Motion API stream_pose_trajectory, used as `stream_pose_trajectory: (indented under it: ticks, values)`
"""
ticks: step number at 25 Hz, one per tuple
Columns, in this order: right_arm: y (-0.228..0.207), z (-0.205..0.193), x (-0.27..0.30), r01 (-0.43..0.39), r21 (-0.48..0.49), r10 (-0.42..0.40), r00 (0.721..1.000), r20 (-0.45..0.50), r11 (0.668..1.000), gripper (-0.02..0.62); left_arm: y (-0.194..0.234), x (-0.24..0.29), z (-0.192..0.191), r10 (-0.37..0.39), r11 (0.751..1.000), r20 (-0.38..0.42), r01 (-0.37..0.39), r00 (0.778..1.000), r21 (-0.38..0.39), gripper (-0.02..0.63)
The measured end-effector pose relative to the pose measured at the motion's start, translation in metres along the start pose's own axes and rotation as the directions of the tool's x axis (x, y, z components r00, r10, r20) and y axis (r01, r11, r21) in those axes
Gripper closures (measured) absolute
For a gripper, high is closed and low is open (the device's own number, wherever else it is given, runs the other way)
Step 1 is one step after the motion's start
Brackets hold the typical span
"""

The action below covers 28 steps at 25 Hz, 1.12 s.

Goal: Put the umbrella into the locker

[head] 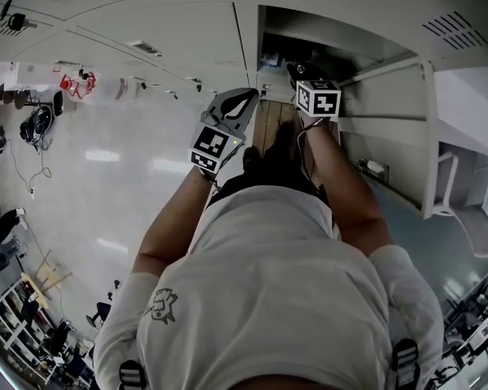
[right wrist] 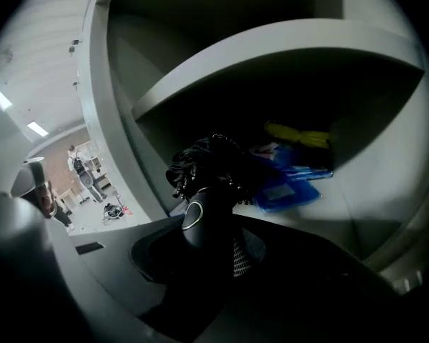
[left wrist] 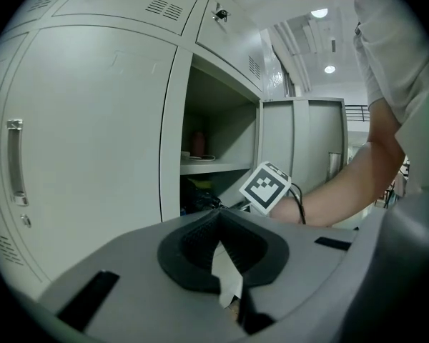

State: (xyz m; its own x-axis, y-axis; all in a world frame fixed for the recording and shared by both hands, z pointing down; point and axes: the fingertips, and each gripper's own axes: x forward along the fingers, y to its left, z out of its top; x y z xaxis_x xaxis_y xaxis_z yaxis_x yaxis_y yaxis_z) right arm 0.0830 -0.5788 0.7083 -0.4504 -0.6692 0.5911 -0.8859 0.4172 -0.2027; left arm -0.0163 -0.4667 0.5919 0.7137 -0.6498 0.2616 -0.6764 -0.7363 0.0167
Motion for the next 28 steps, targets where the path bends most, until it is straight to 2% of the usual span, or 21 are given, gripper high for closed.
stream_pose_trajectory:
  ticks: [13,22,28]
  values:
    - [-0.022,0.019,0.072,0.039,-0.004,-0.040,0.999,-0.022,0.999,0.448,0.010,0.007,-0.005,0.023,1.000,-0.022,-0.023,1.000,-0.003,0.595]
    - [-0.030,0.005,0.085,0.087,-0.074,-0.092,0.993,-0.078,0.993,0.445,0.010,0.005,-0.010,0.022,1.000,-0.030,-0.022,0.999,-0.010,0.595]
    - [-0.032,-0.001,0.090,0.111,-0.081,-0.122,0.982,-0.142,0.991,0.429,0.009,0.003,-0.010,0.025,1.000,-0.028,-0.025,0.999,-0.004,0.595]
